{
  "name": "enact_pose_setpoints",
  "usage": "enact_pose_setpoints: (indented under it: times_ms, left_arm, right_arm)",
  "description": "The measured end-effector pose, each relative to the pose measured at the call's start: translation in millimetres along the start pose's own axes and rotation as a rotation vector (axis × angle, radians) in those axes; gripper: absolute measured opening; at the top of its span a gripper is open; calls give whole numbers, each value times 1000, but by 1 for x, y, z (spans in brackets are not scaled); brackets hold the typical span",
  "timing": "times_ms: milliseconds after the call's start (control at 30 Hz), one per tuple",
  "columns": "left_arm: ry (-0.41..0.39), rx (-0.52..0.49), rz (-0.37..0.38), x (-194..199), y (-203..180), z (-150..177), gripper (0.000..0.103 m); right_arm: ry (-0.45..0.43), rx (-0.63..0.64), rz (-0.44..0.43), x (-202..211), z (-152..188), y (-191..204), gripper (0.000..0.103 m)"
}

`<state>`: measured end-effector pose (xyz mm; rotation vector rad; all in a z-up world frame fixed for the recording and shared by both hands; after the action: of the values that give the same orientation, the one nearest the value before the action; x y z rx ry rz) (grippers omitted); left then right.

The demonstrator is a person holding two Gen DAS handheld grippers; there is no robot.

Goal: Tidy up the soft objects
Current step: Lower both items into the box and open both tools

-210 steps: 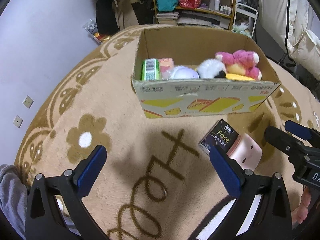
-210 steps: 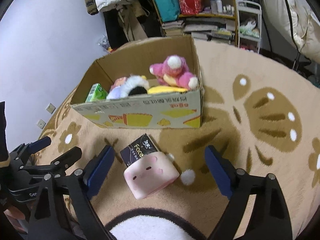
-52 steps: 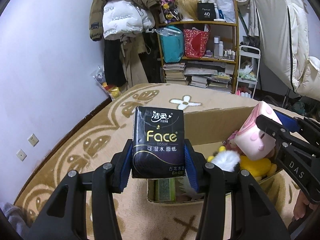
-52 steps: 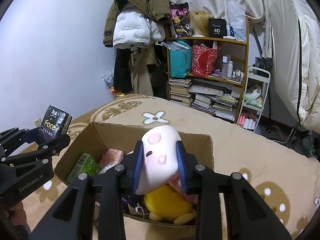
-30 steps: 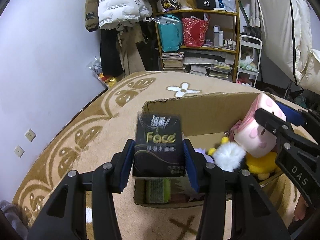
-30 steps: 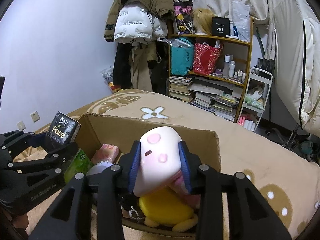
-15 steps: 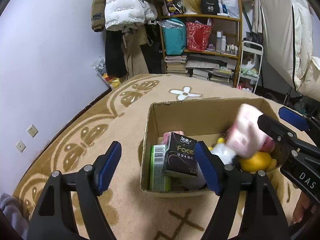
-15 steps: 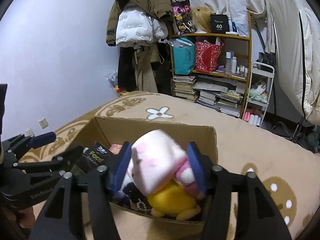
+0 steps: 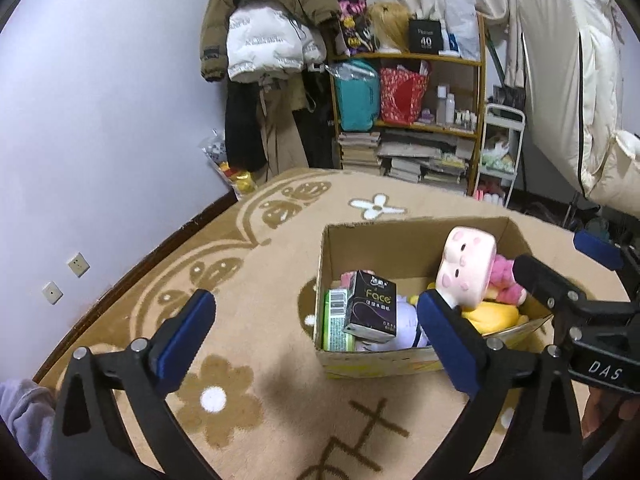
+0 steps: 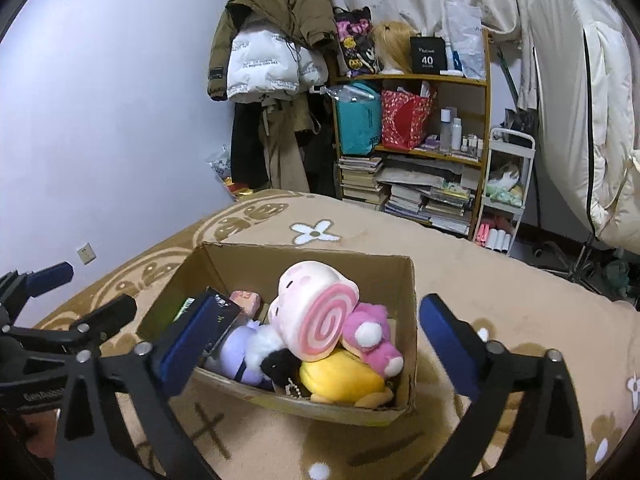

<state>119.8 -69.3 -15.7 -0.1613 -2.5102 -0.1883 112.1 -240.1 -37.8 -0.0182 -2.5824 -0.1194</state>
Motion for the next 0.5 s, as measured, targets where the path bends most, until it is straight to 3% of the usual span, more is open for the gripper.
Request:
enact_pose_setpoints:
  times_ms: [333,500]
  left_arm:
    - [-54,9,-15,48,11,-3,103]
    - [-44,27,7,67,18,3,103]
  right_arm:
    - [-34,-7,-10,46,-7,6,103]
    - [-65,6,-12,74,-11,9,103]
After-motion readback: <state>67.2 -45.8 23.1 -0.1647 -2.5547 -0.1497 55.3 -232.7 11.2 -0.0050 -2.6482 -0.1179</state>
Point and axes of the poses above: each gripper's, at about its wrist camera, not at the fingertips, and x roughly against the way its jaws point, y to its left, z to its underside, the point moved 2 cm from there along -x, roughly the way its jaws point, and after that the axes turned 1 degree about x, right-handed, at the moved point
